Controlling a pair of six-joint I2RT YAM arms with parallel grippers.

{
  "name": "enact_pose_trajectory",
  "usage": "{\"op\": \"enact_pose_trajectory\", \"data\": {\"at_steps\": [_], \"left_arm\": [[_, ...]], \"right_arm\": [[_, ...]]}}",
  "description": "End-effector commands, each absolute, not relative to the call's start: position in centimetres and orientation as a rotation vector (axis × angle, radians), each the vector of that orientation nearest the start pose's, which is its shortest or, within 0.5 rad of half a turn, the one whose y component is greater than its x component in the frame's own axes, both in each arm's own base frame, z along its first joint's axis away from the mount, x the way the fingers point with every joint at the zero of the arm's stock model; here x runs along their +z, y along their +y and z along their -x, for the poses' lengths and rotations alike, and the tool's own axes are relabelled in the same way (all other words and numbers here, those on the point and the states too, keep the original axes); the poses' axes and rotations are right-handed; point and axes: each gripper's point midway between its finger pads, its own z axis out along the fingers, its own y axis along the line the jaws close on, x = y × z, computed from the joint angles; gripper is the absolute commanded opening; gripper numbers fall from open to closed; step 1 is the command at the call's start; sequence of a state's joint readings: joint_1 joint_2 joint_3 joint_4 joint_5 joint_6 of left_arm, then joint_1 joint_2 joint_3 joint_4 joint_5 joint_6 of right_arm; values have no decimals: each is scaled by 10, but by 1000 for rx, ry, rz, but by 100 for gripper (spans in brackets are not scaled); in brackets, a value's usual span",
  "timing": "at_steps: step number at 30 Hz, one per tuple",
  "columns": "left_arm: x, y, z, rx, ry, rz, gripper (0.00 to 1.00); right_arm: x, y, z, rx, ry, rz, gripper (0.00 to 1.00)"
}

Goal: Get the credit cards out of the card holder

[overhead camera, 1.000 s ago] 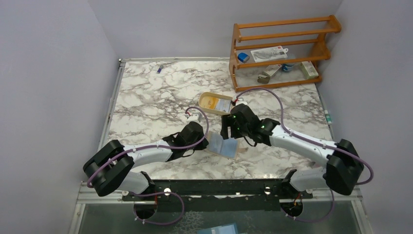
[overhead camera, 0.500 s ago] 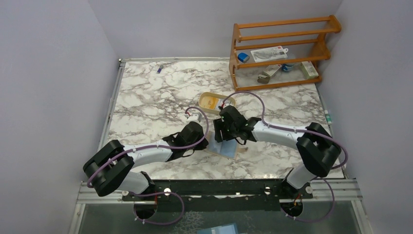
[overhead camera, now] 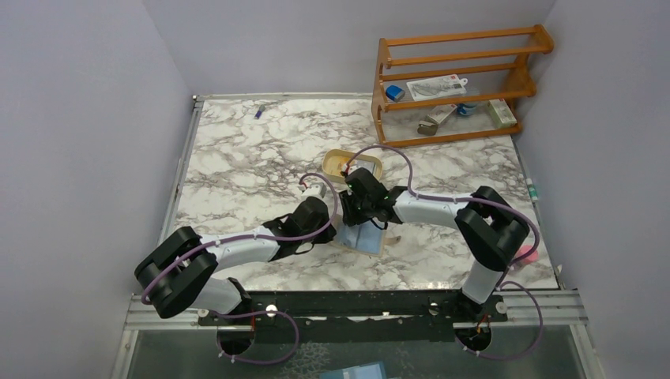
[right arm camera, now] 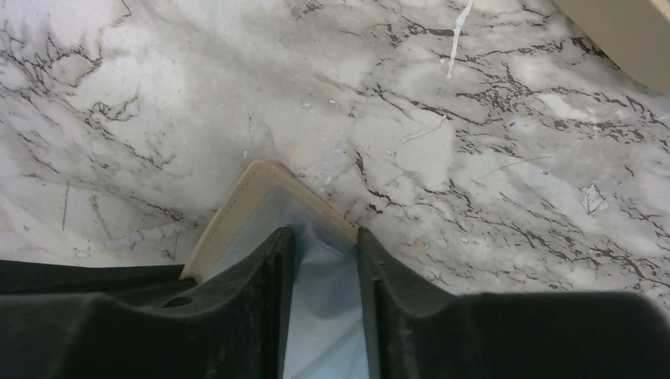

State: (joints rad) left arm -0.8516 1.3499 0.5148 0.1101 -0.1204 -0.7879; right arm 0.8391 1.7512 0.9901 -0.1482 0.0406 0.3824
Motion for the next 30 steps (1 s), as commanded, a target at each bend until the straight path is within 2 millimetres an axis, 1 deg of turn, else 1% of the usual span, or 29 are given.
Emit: {"op": "enact_pose_trajectory", "data": {"at_steps": [1,4,6,7,9,10,15,18,20,22,30], "left_arm": [[47,-259,-221,-691,2378,-8,0],[47,-258,-221,-689,2379,-7,0],[47,-257,-221,-687,2379,-3,0],[47,-257,-221,-685,2380,-4,0],[46,-257,-221,-683,2382,-3,0],[46,-257,-221,-684,2382,-4,0],[43,-256,-220,-682,2391,-1,0],[42,-255,-219,-682,2394,1,0],[41,-254,-219,-678,2394,4,0],[40,-254,-219,-677,2396,3,0],[37,-251,-217,-667,2407,9,0]], "right_arm": [[28,321,-267,495,2451,609,33],[32,319,-266,494,2444,606,21],[37,317,-267,487,2436,601,18],[39,315,-267,484,2432,596,15],[45,312,-267,476,2424,589,13],[48,311,-267,471,2420,584,10],[65,300,-264,453,2396,562,9],[71,294,-260,454,2391,558,9],[71,290,-255,455,2395,557,3],[68,286,-251,455,2404,557,1],[43,268,-227,461,2474,537,1]]}}
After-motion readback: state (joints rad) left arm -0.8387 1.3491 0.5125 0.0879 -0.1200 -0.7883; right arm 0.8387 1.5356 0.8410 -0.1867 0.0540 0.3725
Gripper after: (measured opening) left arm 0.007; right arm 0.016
